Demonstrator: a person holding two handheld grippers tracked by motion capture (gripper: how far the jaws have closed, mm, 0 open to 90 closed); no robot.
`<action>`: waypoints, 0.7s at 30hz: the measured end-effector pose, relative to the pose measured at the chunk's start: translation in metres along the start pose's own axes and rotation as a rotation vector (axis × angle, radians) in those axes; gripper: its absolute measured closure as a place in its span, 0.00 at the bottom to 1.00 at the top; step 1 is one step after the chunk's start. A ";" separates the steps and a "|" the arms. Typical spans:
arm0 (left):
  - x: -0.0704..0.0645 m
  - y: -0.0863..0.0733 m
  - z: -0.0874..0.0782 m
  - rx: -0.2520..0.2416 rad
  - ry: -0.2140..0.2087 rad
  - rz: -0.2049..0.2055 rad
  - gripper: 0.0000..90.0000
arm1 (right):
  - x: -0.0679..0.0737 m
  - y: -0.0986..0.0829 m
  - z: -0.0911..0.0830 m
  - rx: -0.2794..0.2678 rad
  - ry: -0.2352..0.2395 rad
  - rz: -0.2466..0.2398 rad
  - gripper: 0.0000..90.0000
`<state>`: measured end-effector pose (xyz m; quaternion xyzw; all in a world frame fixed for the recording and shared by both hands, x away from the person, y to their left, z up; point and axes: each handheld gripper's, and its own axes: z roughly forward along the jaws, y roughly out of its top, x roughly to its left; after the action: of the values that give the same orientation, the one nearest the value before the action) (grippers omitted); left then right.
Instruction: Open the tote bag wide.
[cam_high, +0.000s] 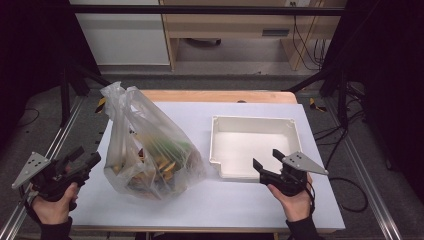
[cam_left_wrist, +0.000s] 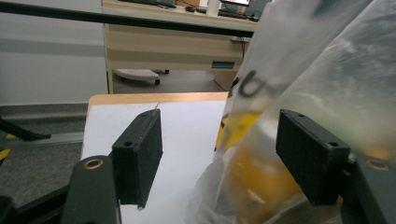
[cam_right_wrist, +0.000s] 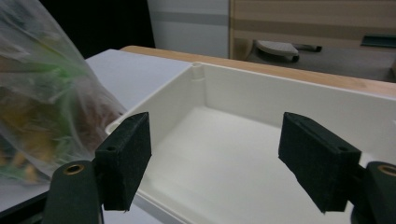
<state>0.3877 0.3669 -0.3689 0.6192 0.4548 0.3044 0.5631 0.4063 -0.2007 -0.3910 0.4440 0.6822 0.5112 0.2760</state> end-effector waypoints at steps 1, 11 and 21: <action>-0.002 0.002 -0.001 -0.005 -0.004 0.005 0.35 | 0.005 0.003 0.002 -0.005 0.016 -0.002 0.30; -0.023 0.016 -0.007 -0.044 -0.061 0.021 0.38 | 0.050 0.028 0.025 -0.021 0.141 -0.050 0.34; -0.045 0.027 -0.020 -0.071 -0.101 0.056 0.40 | 0.091 0.045 0.042 -0.047 0.238 -0.064 0.39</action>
<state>0.3576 0.3358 -0.3333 0.6256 0.3973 0.3044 0.5984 0.4145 -0.0975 -0.3550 0.3514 0.7117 0.5673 0.2195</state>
